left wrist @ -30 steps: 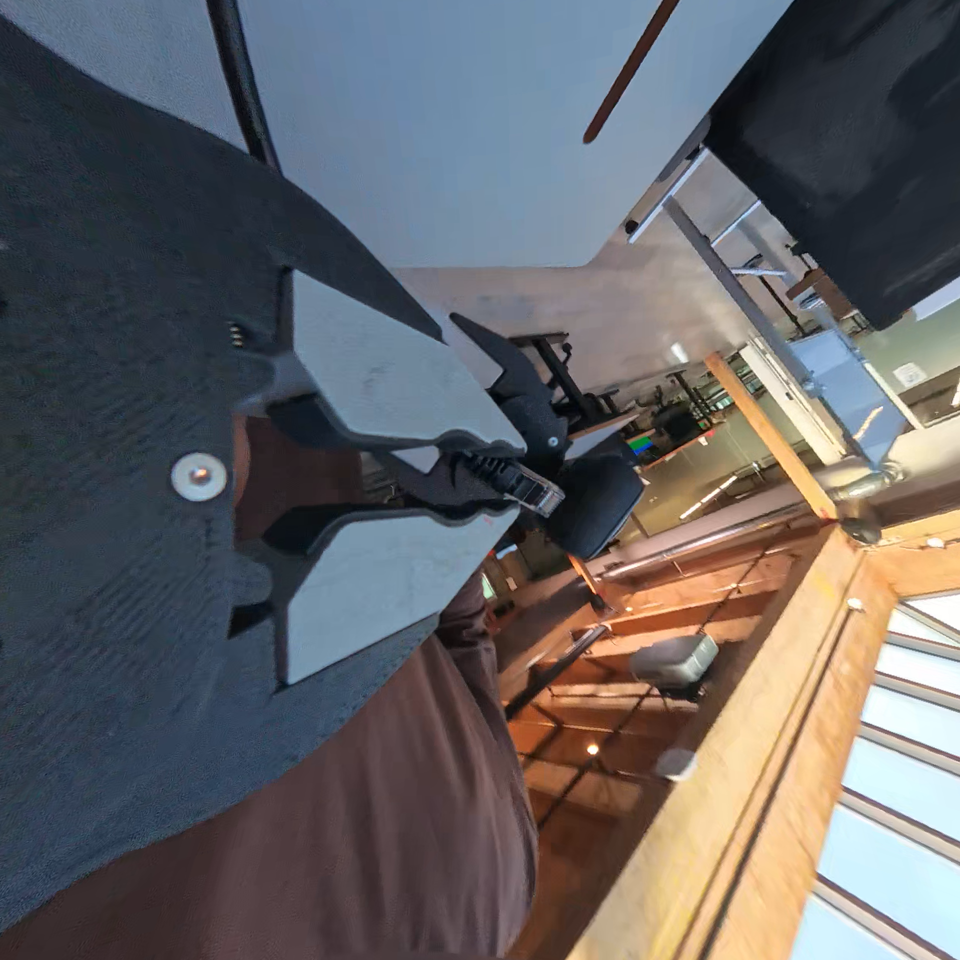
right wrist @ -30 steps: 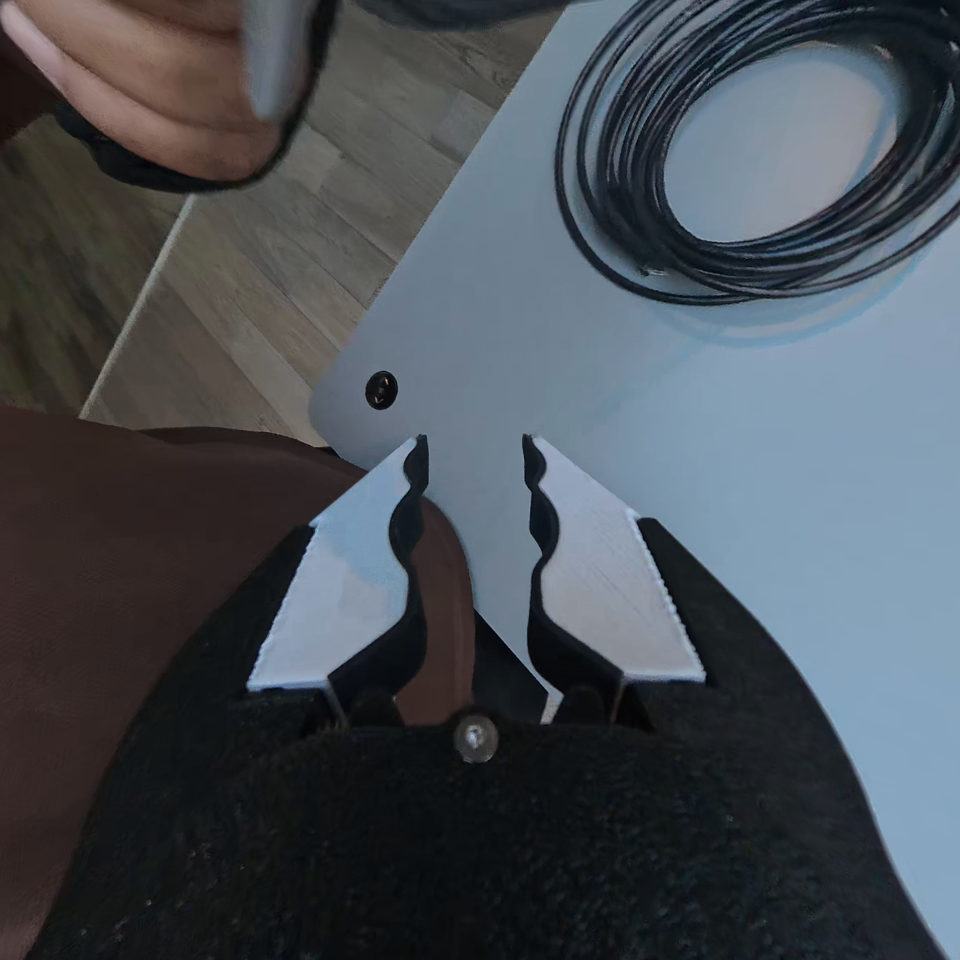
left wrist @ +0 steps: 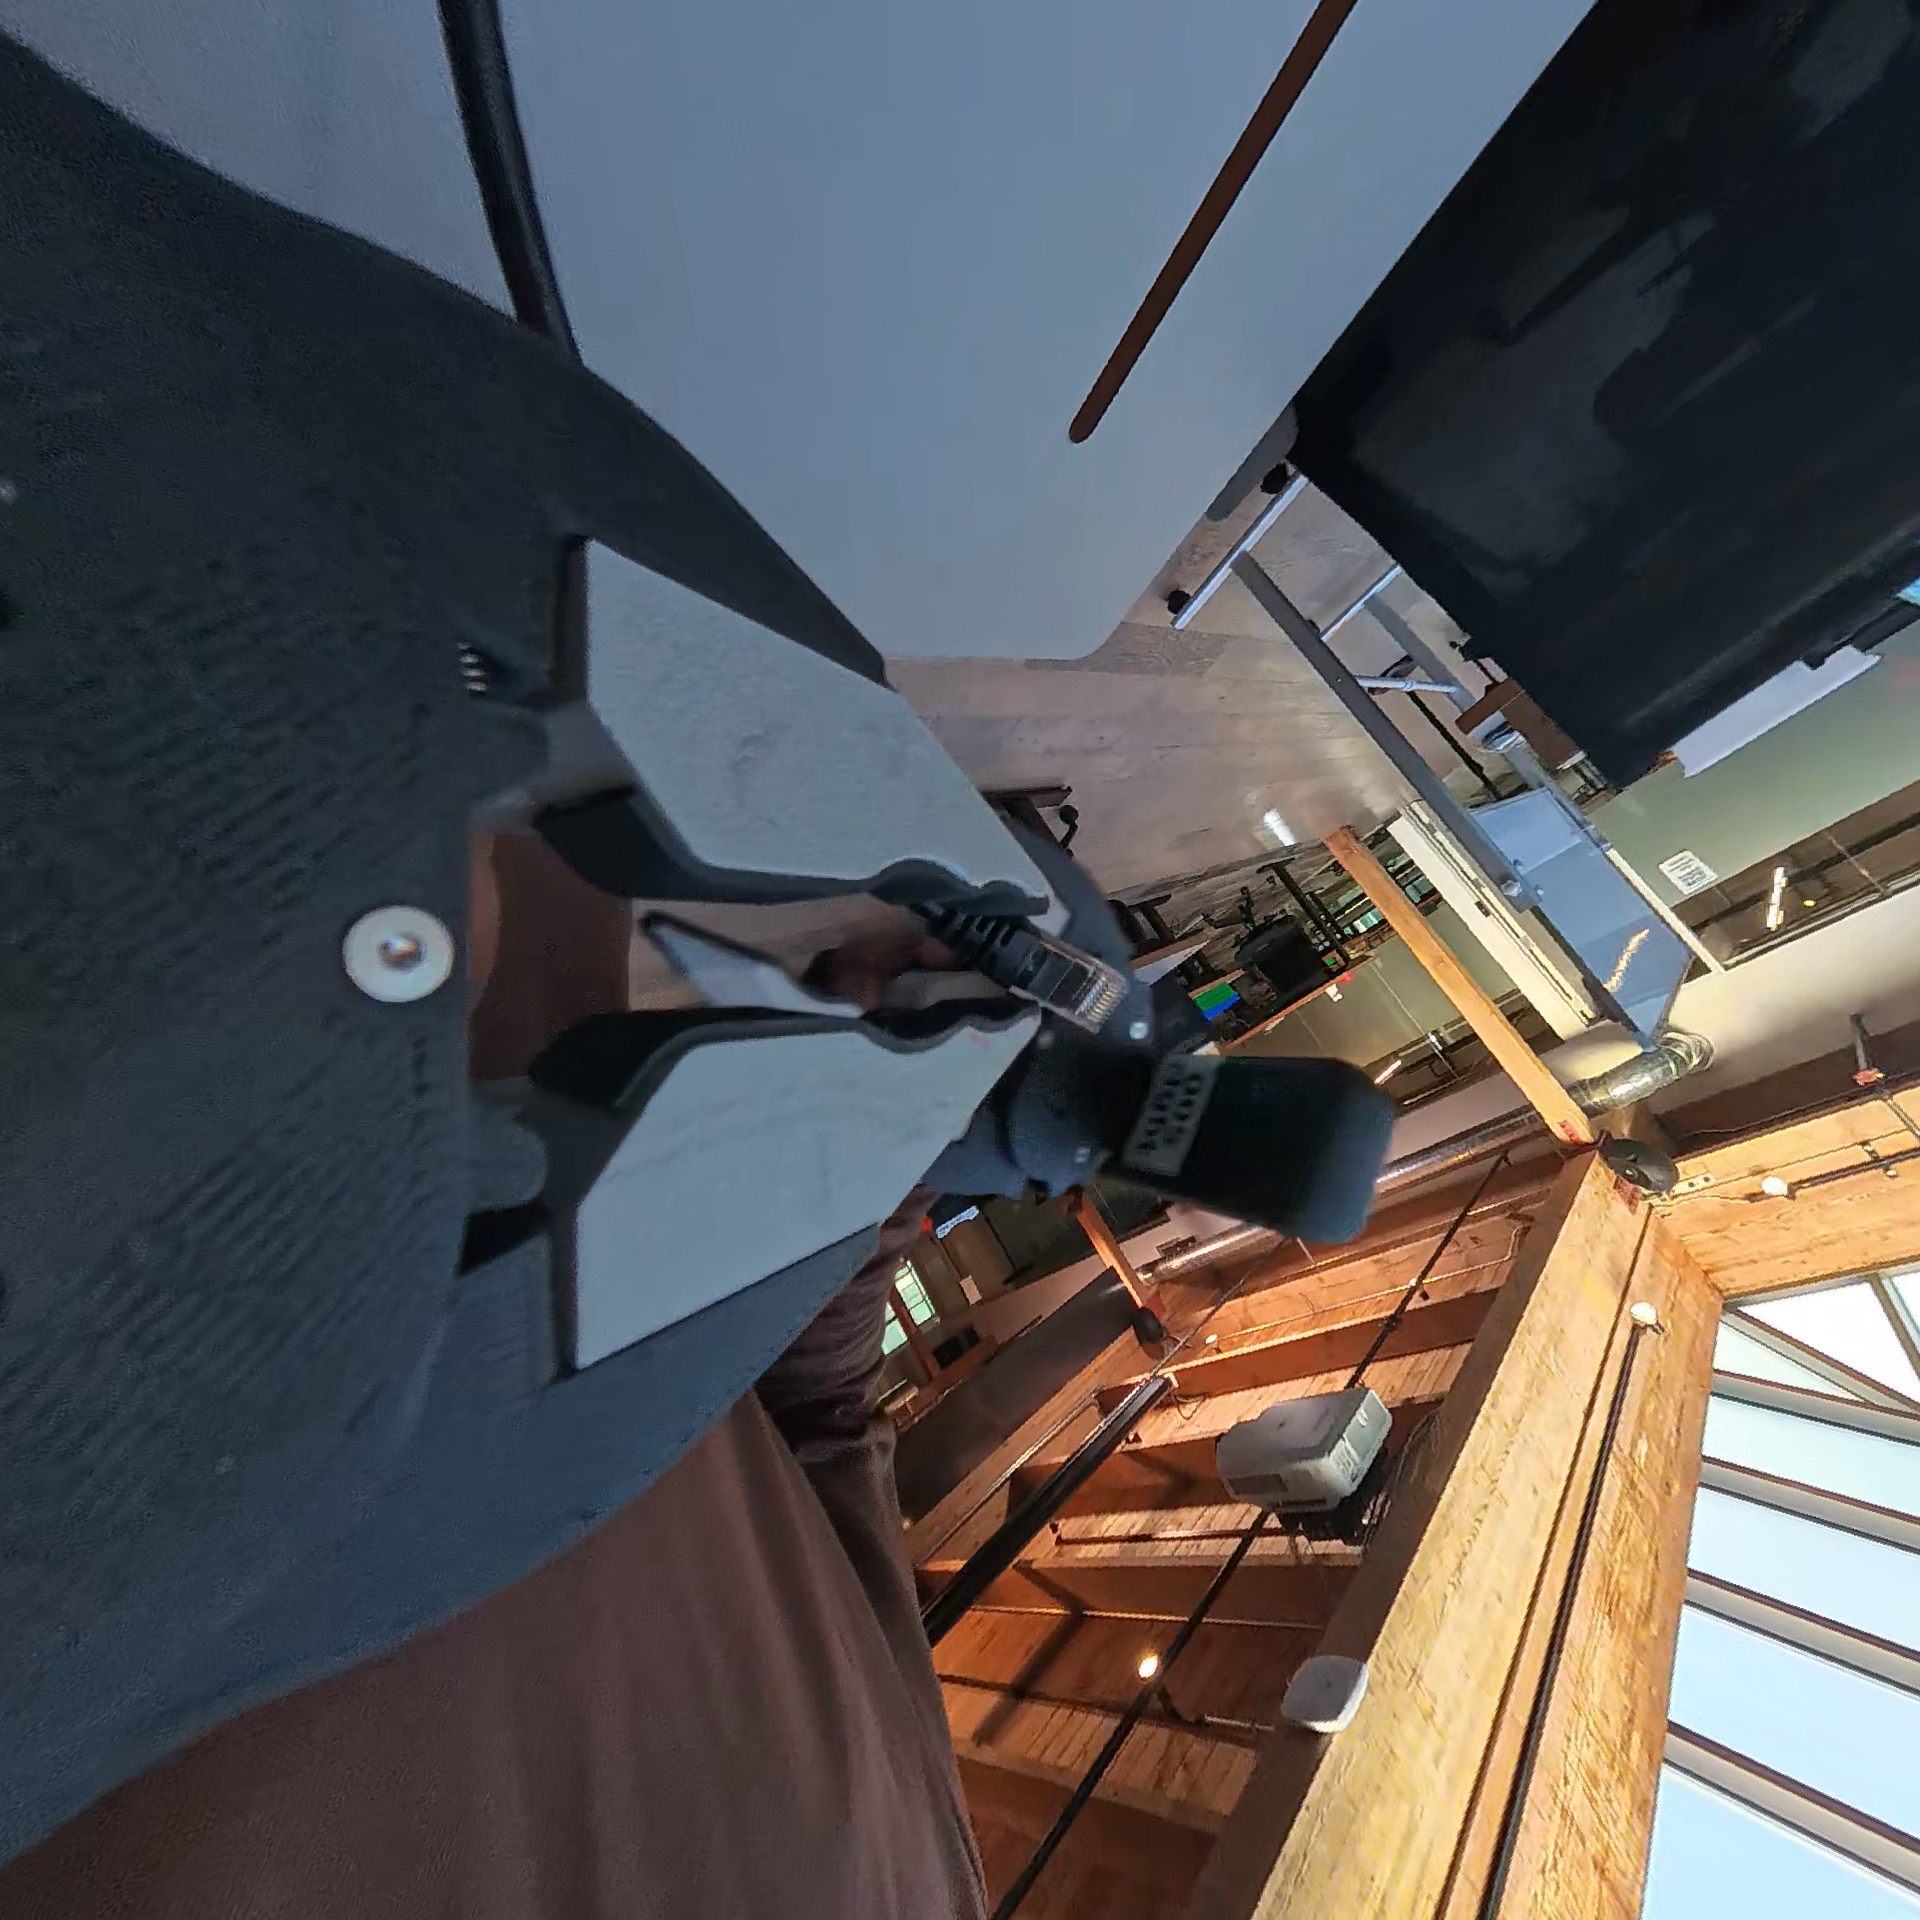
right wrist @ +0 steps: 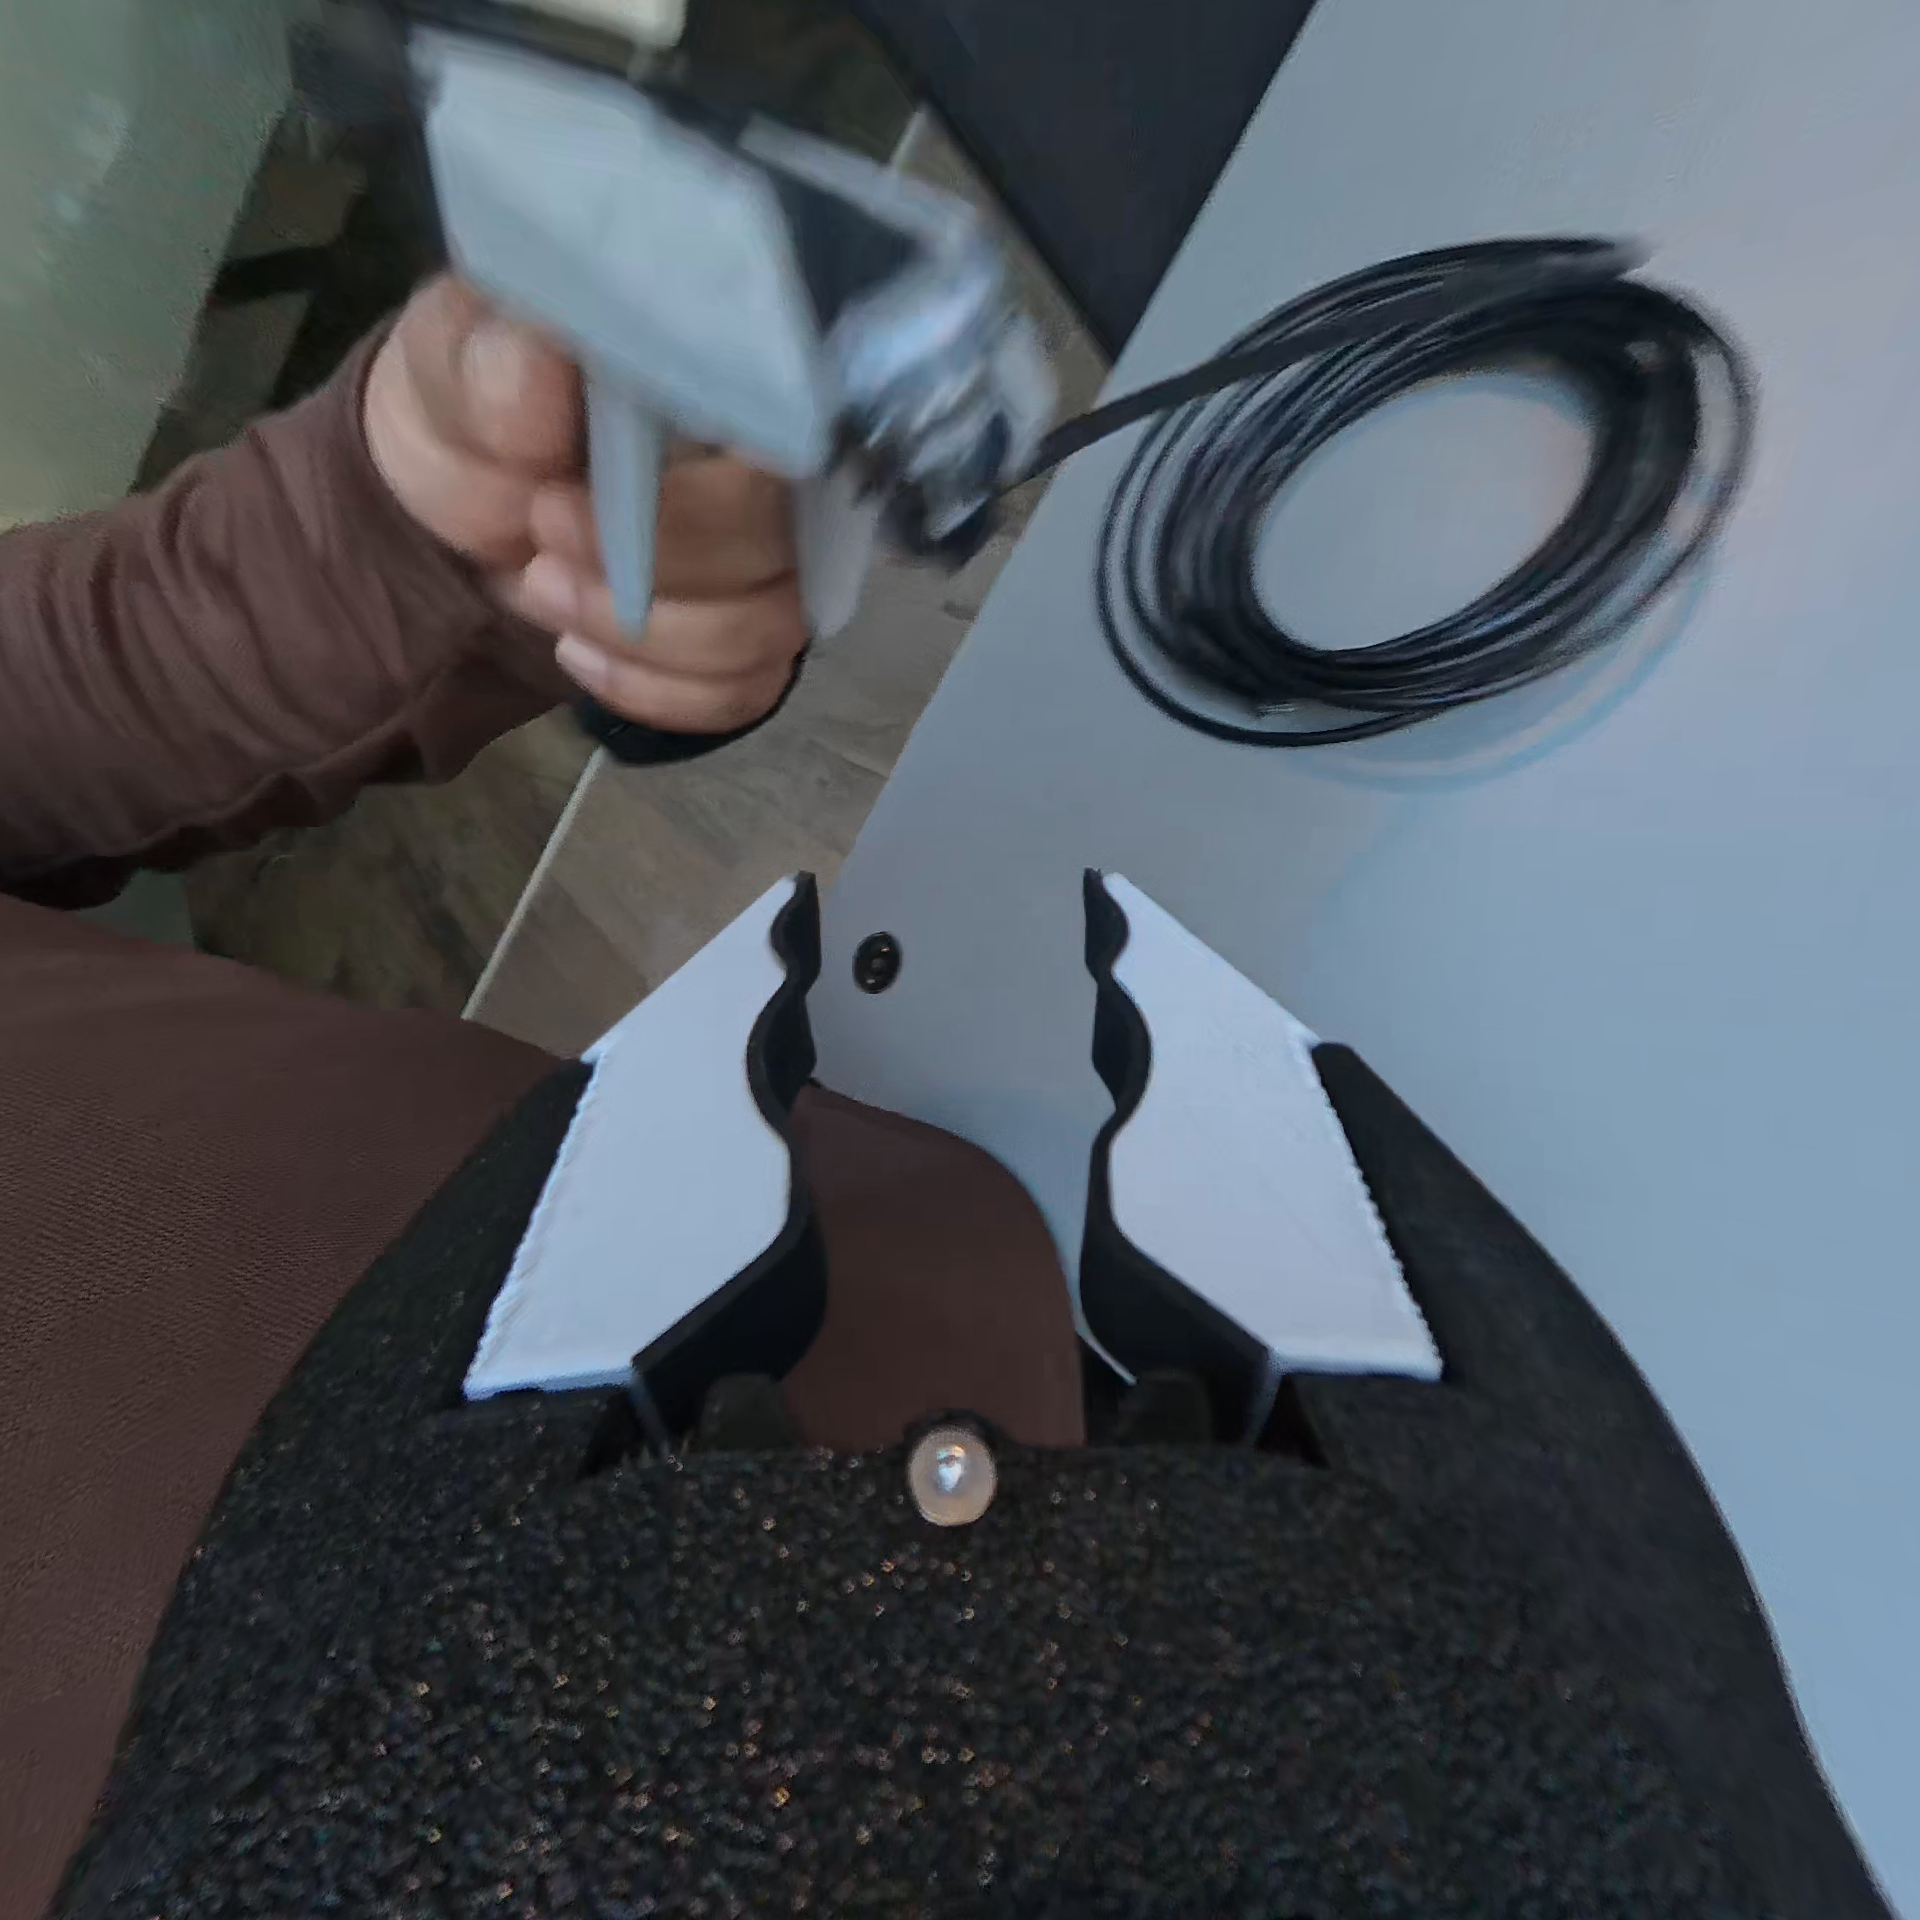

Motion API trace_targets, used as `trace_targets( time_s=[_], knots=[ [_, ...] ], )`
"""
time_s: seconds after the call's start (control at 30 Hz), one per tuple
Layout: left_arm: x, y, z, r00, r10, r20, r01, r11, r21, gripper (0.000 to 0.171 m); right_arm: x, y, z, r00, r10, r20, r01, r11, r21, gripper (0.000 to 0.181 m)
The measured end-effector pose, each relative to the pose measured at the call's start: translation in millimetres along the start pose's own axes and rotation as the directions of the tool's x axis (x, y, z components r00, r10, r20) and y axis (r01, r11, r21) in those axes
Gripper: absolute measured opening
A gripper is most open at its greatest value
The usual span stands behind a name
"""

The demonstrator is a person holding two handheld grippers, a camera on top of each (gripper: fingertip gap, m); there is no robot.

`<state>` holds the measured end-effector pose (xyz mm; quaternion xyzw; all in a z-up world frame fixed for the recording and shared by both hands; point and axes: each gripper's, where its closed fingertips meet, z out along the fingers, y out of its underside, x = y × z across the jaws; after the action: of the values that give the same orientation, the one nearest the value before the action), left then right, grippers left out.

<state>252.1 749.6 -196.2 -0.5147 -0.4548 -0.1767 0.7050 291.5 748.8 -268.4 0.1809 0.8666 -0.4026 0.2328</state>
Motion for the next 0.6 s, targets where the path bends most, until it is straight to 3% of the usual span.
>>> trace_targets(
  time_s=[0.17, 0.3, 0.43, 0.6],
  knots=[
    [-3, 26, 2, 0.999, -0.043, 0.002, 0.043, 0.999, -0.032, 0.012, 72, -17, -59, 0.973, 0.002, -0.23, 0.0, 1.0, 0.006, 0.055],
    [-3, 39, 7, 0.998, -0.063, 0.001, 0.063, 0.997, -0.05, 0.012, 97, -16, -86, 0.953, 0.033, -0.302, -0.024, 0.999, 0.034, 0.055],
    [-5, 32, 13, 0.998, -0.056, 0.014, 0.057, 0.998, -0.038, 0.012, 82, 1, -72, 0.968, 0.065, -0.241, -0.053, 0.997, 0.056, 0.055],
    [-18, 12, 20, 0.994, 0.018, 0.106, -0.014, 0.999, -0.038, 0.012, 69, 35, -41, 0.964, 0.056, -0.259, -0.052, 0.998, 0.021, 0.058]
  ],
)
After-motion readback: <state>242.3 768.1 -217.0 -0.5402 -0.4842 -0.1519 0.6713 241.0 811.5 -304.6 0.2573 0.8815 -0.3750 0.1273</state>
